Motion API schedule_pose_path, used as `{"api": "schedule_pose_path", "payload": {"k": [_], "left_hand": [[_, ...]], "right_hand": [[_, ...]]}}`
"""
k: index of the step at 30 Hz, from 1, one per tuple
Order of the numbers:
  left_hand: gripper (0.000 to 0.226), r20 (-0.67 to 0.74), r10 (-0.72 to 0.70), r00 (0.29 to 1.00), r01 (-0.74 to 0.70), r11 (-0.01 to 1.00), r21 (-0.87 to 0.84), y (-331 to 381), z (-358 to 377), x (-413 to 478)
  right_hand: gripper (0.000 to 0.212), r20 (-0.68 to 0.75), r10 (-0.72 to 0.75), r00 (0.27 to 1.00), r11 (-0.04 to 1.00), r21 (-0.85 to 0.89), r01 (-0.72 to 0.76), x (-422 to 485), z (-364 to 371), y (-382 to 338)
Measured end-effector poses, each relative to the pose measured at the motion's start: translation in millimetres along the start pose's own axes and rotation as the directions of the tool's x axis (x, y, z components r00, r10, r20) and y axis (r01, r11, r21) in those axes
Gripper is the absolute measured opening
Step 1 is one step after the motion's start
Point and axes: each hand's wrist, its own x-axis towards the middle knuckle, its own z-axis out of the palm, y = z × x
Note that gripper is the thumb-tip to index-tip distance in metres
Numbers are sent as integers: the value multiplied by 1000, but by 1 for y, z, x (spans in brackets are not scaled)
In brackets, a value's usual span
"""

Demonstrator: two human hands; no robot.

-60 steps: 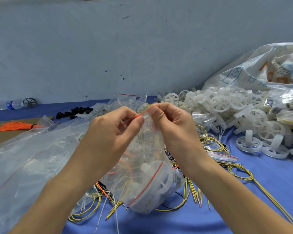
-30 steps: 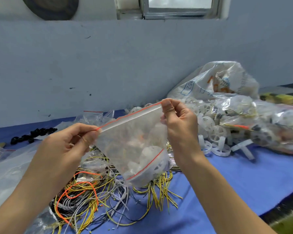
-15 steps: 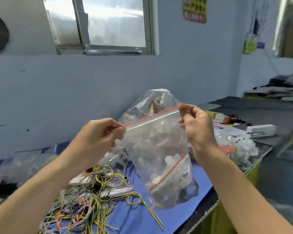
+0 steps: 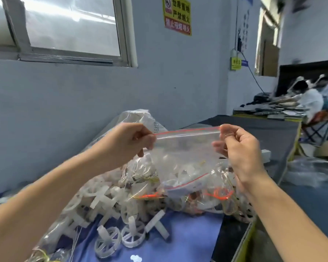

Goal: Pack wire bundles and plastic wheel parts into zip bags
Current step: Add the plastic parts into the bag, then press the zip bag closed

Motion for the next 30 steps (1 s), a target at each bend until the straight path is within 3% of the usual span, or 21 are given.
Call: {"api": "schedule_pose_path", "payload": {"k": [4, 8, 10, 13, 15, 17, 19, 24, 30], "left_hand": [[22, -39, -41, 998, 41, 999, -3, -2, 5, 81], [24, -7, -126, 992, 126, 992, -2, -34, 37, 167], [22, 9, -200, 980, 200, 979, -32, -59, 65, 207], [14, 15, -334, 942, 333, 942, 43, -113, 118, 257], [18, -20, -404, 914, 400, 894, 201, -135, 150, 260], [27, -40, -451, 892, 447, 863, 237, -164, 179, 253], [29, 6, -468, 883, 453, 858, 242, -183, 195, 240], [16, 47, -364, 930, 340, 904, 260, -179, 161, 211], [23, 87, -181, 980, 133, 910, 393, -129, 54, 124]], "right_hand": [[15, -48, 20, 999, 999, -50, -22, 69, 12, -1], [26, -75, 110, 991, 961, -245, -125, 158, 32, 41], [21, -101, 174, 979, 908, -367, -200, 199, 37, 68], [36, -84, 258, 962, 728, -638, -251, 243, 43, 105], [35, 5, 238, 971, 577, -805, -137, 240, 44, 115], [31, 165, 237, 957, 426, -903, 50, 219, 59, 135], [32, 301, 284, 910, 353, -916, 193, 192, 79, 153], [37, 424, 214, 880, 367, -870, 329, 146, 123, 148], [36, 527, 134, 839, 508, -763, 398, 76, 181, 73]]}}
